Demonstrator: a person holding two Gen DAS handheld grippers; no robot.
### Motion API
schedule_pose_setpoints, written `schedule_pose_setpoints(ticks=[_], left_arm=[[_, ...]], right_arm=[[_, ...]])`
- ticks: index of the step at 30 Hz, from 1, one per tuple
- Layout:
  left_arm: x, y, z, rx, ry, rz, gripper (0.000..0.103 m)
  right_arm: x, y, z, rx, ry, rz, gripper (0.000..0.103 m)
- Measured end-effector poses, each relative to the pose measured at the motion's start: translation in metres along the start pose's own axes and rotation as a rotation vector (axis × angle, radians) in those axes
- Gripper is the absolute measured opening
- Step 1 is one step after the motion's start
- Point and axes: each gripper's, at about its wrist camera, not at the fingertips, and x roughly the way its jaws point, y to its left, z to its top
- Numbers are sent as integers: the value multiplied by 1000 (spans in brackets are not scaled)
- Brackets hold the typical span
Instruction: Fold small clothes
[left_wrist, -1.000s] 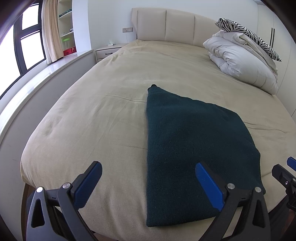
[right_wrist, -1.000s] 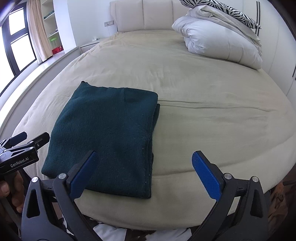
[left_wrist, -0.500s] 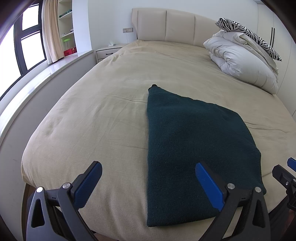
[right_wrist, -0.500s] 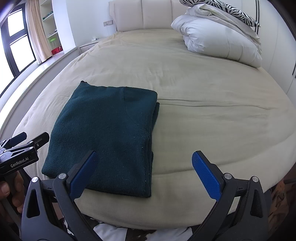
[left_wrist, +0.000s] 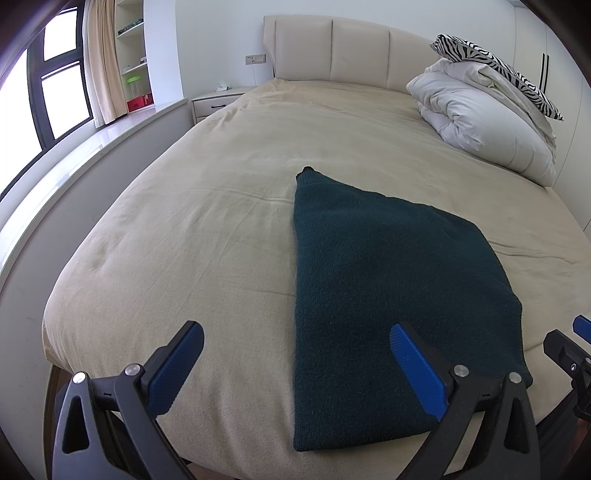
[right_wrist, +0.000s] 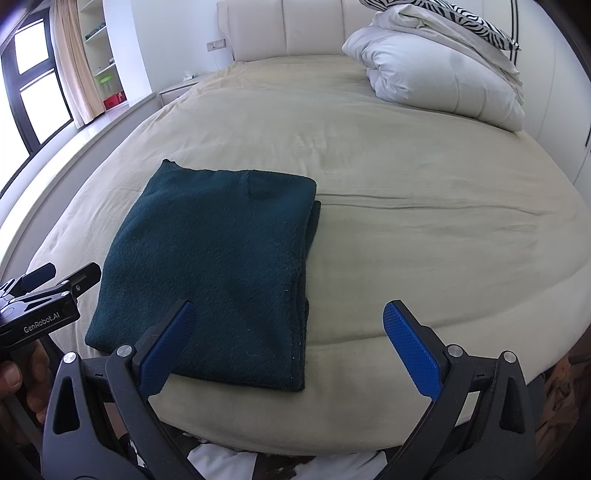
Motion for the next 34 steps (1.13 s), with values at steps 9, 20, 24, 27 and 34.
schedule_pose_setpoints(ticks=[9, 20, 24, 27, 34], left_arm=[[0, 0, 0, 0, 0, 0, 103], [0, 1, 0, -2, -1, -1, 103], [0, 3, 0, -3, 2, -3, 103], [0, 2, 0, -2, 2, 1, 103], [3, 4, 0, 6, -4, 7, 103]], right_arm=[[0, 1, -1, 2, 3, 2, 103], [1, 2, -3, 3, 8, 9, 103], [2, 2, -3, 5, 11, 12, 103], [3, 3, -4, 6, 14, 16, 103], [4, 3, -4, 6, 18, 19, 103]])
